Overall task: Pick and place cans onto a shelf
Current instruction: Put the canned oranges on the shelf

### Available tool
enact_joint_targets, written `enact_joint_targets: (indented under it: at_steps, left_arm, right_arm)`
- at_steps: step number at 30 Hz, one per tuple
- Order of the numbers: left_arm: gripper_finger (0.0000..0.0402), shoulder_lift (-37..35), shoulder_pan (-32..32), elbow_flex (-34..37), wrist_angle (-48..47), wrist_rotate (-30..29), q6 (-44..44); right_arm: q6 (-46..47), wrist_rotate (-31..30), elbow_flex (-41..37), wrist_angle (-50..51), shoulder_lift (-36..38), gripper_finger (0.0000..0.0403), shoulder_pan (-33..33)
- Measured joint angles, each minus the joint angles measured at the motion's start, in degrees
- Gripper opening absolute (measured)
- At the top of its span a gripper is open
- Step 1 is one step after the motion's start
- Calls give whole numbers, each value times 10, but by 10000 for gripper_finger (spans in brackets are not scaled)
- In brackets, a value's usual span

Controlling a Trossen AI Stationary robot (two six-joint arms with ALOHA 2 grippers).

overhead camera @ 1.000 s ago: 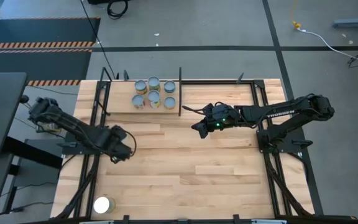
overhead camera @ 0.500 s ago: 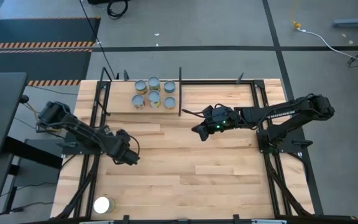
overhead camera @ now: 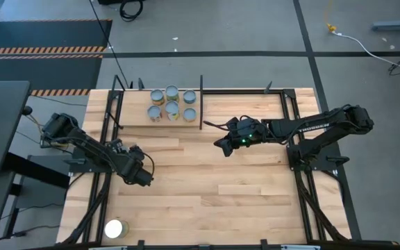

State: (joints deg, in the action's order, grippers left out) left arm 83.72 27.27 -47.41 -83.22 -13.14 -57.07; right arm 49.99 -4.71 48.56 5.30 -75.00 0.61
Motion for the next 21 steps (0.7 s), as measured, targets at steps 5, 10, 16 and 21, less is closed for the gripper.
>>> enact_joint_targets:
  at_steps: [5,10,16,21]
  left_arm:
    - [14,3,-2,-33,-31,-10,19]
    - [7,-7,-19,-109,-57,-34,55]
    - [1,-22,-73,-192,-69,-69,114]
    - [1,-46,-134,-247,-69,-132,203]
  right_arm:
    - [-5,-1,0,1,0,60,0]
    - [-7,-2,0,8,0,60,0]
    - [-3,-2,0,9,0,60,8]
    - [4,-2,0,12,0,60,21]
